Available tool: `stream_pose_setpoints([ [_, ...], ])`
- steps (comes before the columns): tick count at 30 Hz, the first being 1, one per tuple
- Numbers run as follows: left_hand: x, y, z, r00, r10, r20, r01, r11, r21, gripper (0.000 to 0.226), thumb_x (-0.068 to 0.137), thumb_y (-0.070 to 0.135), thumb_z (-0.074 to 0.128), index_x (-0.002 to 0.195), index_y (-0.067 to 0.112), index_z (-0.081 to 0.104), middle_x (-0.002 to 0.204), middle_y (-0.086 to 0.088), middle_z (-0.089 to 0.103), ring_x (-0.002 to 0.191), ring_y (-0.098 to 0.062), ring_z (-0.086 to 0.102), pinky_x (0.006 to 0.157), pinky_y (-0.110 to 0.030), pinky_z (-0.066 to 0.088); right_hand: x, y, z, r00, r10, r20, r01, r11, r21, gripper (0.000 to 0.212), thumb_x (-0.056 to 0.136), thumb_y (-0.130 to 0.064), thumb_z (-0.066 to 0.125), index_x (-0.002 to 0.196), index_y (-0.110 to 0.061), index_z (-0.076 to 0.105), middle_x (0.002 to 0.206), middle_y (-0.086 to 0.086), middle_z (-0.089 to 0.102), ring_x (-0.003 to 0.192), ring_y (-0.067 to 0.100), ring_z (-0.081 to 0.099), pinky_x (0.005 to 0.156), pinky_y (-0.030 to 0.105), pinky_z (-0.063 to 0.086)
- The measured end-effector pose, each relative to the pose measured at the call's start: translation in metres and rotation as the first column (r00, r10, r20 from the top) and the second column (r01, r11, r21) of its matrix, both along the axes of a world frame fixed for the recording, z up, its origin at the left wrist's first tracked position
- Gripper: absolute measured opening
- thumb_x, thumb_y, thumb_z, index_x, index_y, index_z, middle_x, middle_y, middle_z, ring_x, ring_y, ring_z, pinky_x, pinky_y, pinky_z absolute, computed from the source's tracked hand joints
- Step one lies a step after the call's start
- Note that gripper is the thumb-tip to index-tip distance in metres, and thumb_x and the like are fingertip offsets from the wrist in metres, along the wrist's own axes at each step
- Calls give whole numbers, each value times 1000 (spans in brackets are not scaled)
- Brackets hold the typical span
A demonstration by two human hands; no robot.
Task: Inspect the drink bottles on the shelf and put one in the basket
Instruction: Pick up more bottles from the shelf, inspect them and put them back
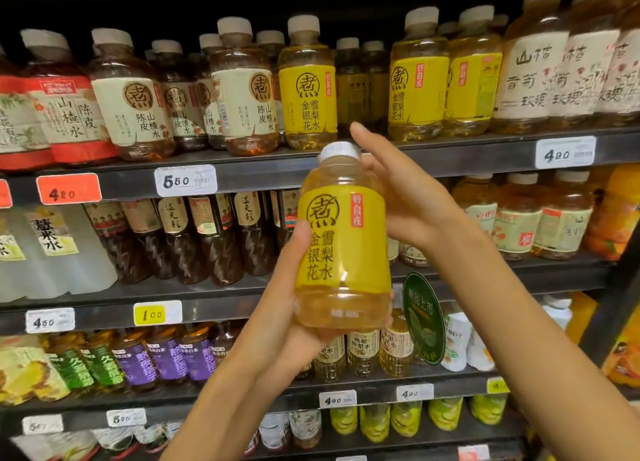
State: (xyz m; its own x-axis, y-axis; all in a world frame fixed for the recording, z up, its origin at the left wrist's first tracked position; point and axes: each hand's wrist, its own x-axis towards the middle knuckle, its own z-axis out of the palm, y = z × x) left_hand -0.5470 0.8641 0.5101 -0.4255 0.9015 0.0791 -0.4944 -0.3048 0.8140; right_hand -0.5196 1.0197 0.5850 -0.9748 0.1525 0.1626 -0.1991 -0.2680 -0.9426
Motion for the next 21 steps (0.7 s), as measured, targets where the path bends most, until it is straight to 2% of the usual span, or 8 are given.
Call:
stream_pose_setpoints([
  [2,5,1,4,976,-124,176,118,992,46,95,57,51,84,134,6,53,118,-29,62,94,-43,68,72,-50,57,-3,0,-5,999,46,-3,-46,996,-78,43,87,-41,56,115,-8,61,100,11,71,97,24,68,84,36,56],
  [5,9,0,8,948,-166,272,156,986,59,87,62,53,78,127,-1,57,116,-32,62,94,-44,67,74,-51,56,-9,2,-9,1000,9,2,-8,992,-124,27,93,-32,54,103,-9,62,90,12,70,100,29,64,88,40,53],
  [8,8,0,10,916,-175,361,173,984,40,87,66,52,73,129,-5,54,118,-34,61,98,-46,66,77,-55,56,-11,7,-12,997,-40,61,47,991,-126,27,95,-33,51,92,-9,63,92,15,65,95,28,61,81,36,53],
  [11,3,-2,8,962,-131,238,130,991,19,81,75,51,68,137,4,46,129,-29,57,114,-44,59,90,-57,51,-11,11,-13,993,-93,79,104,983,-149,27,94,-34,53,101,-9,62,99,18,65,85,26,65,70,33,57],
  [13,-1,-4,7,981,-146,131,144,989,28,75,77,46,71,137,6,49,133,-26,55,121,-42,54,95,-54,49,-10,14,-14,990,-106,97,122,976,-182,27,94,-33,55,103,-8,63,94,17,68,79,25,68,68,34,58],
  [17,-3,-5,11,957,-249,153,240,968,71,72,69,32,84,129,4,56,132,-27,55,118,-42,57,88,-52,53,-11,12,-20,980,-75,183,120,960,-253,38,96,-28,53,127,-7,57,113,20,64,108,33,61,86,43,51],
  [18,-2,-3,13,949,-259,181,250,966,73,75,66,31,86,129,3,56,131,-27,56,115,-42,59,87,-51,53,-12,10,-21,977,-65,201,120,955,-272,41,96,-27,53,132,-7,54,112,19,63,107,32,61,86,44,51],
  [21,-2,-3,17,944,-257,207,248,966,69,84,58,33,90,130,6,57,131,-24,57,112,-40,61,85,-51,54,-15,8,-27,974,-43,223,116,938,-328,29,97,-24,52,121,-10,58,80,13,68,72,25,69,61,35,58],
])
